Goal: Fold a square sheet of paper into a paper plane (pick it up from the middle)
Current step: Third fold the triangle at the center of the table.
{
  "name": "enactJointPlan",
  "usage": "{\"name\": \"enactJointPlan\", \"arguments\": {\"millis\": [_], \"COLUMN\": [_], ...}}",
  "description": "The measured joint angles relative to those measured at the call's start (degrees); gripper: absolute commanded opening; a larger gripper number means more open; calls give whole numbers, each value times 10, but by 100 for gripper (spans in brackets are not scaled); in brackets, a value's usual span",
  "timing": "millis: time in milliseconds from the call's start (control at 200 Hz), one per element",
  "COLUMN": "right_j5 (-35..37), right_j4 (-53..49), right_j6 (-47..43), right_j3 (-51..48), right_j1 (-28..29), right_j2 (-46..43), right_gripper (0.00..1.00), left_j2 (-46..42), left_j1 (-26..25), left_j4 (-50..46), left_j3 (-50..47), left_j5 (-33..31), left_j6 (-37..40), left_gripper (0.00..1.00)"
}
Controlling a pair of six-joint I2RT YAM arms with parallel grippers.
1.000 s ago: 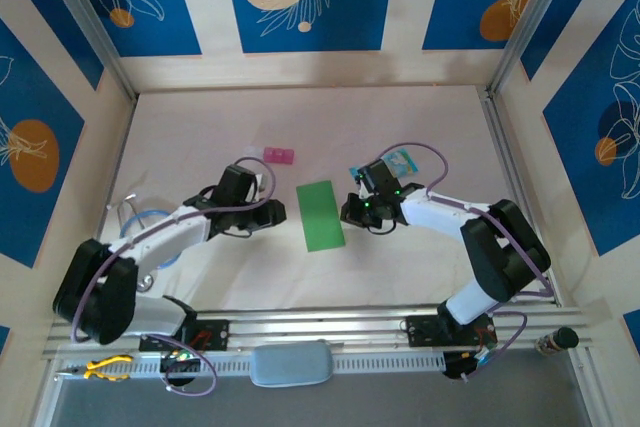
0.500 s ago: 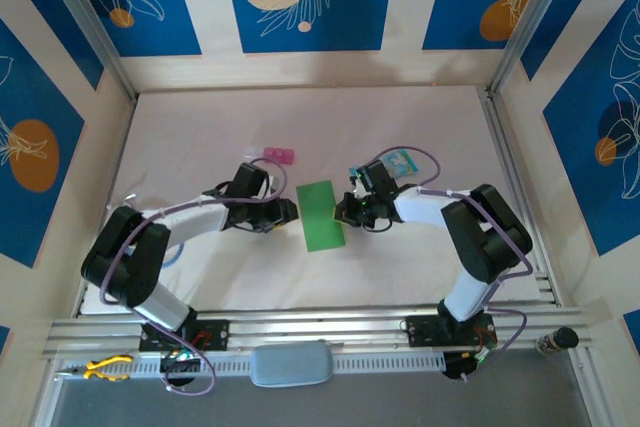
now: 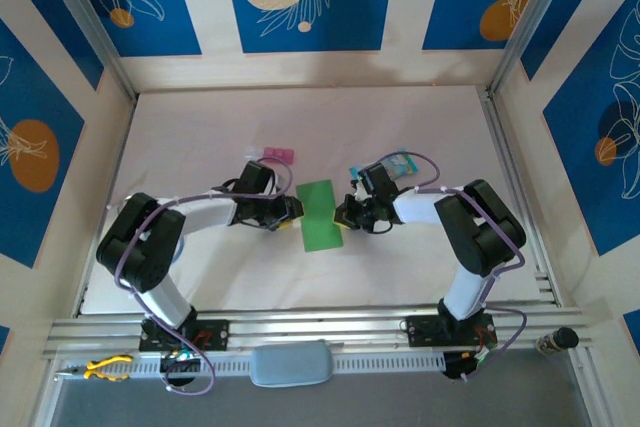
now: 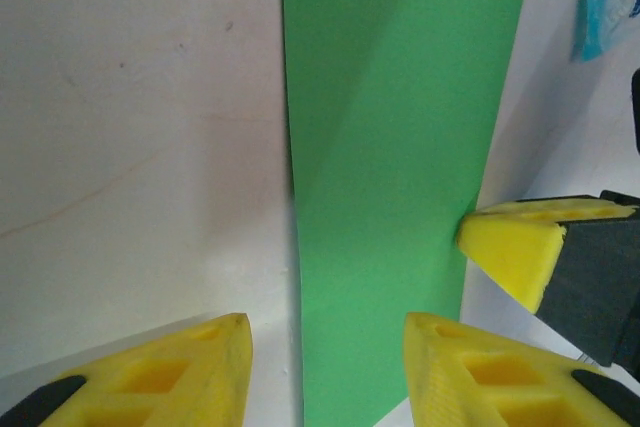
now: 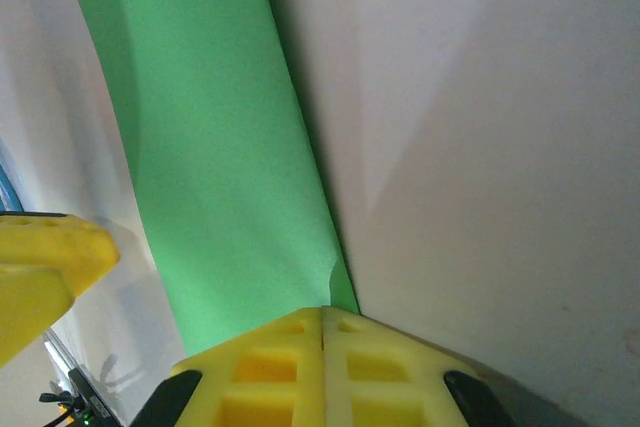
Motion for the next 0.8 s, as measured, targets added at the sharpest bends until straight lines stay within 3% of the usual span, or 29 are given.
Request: {"name": "enactJointPlan", "arguments": {"millis": [390,485,800], "right_j5": [1,2,2], "right_j4": [-5,-5,-5], "right_j6": [0,0,-1], "right_j3": [2,2,3], "right_j1": [0,1,5], "right_j2": [0,0,0], "right_gripper": [4,4,4], "left_j2": [24,27,40], "left_j1": [-8,-11,-13], "left_j4": [10,18,31], "left_j3": [5,5,5], "left_j5": [0,1,6], "left_j6": [-13,-17,-18], "left_gripper": [36,28,30]}}
